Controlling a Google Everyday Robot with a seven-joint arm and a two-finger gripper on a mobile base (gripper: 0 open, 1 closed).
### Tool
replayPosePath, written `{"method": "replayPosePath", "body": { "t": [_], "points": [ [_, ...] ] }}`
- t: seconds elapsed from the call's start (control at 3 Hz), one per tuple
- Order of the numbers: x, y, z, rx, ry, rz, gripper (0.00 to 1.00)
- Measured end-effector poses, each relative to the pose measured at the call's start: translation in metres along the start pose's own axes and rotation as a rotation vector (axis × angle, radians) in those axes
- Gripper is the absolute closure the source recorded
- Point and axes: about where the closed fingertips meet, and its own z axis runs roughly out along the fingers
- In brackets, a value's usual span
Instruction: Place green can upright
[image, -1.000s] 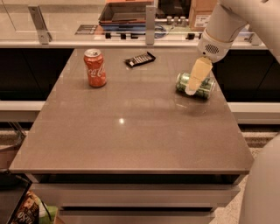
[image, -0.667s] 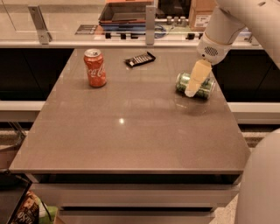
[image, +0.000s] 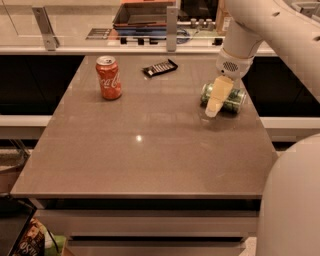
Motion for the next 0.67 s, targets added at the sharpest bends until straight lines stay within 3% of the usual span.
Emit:
{"method": "replayPosePath", "body": {
  "t": [0.33, 0.67],
  "points": [
    [-0.0001, 0.0001, 0.0008, 0.0, 0.002, 0.0, 0.0],
    [-0.003, -0.0022, 0.0036, 0.006, -0.005, -0.001, 0.18]
  ]
}}
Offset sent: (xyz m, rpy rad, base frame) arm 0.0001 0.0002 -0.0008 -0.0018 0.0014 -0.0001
